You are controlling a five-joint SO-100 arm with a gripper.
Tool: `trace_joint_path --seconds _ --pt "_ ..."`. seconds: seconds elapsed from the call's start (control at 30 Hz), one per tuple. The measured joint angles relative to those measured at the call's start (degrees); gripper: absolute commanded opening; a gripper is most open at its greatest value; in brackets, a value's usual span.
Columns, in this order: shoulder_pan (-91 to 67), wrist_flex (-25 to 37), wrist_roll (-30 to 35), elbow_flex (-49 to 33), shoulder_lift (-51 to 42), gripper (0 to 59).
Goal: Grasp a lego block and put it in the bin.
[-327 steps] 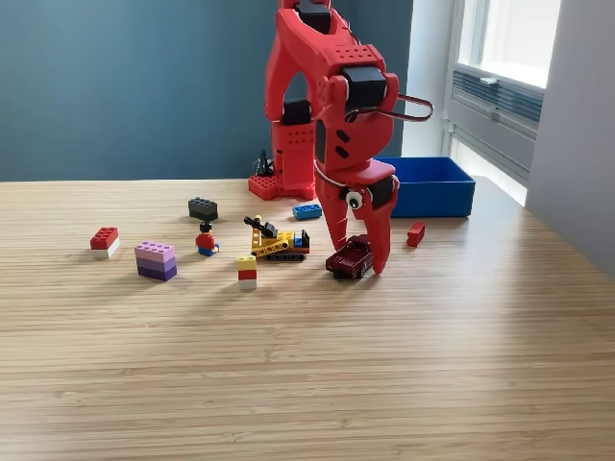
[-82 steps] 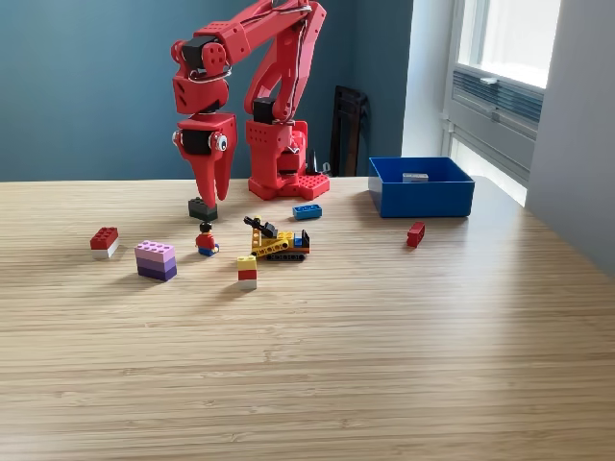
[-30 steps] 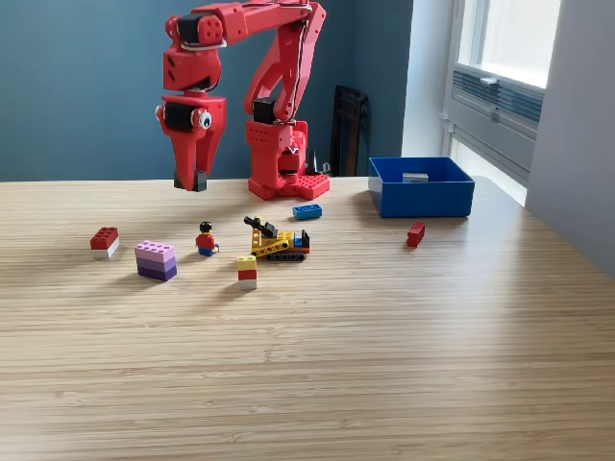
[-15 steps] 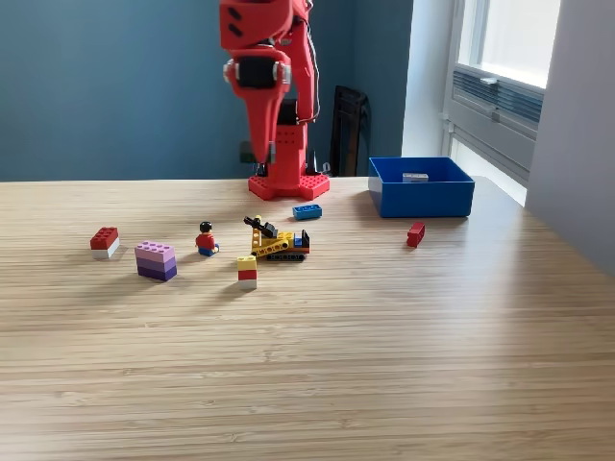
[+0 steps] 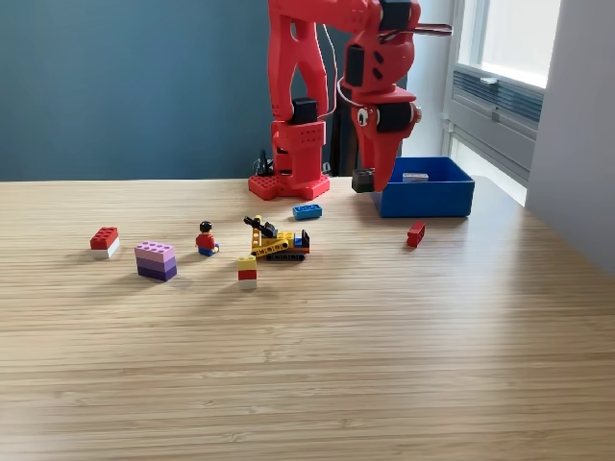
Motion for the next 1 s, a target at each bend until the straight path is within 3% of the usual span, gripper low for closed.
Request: trace_joint_path --seconds 0.33,0.83,0.87,1.0 --pt "-19.78 7.29 1.23 -18.19 -13.45 0.0" --pt "-35.6 7.65 -2.37 -20.13 -17.58 0.0" --pt "-35.68 7.65 -2.46 -20.13 -17.58 0.8" --pt "-35.77 7.73 -3.16 -20.13 -17.58 14.0"
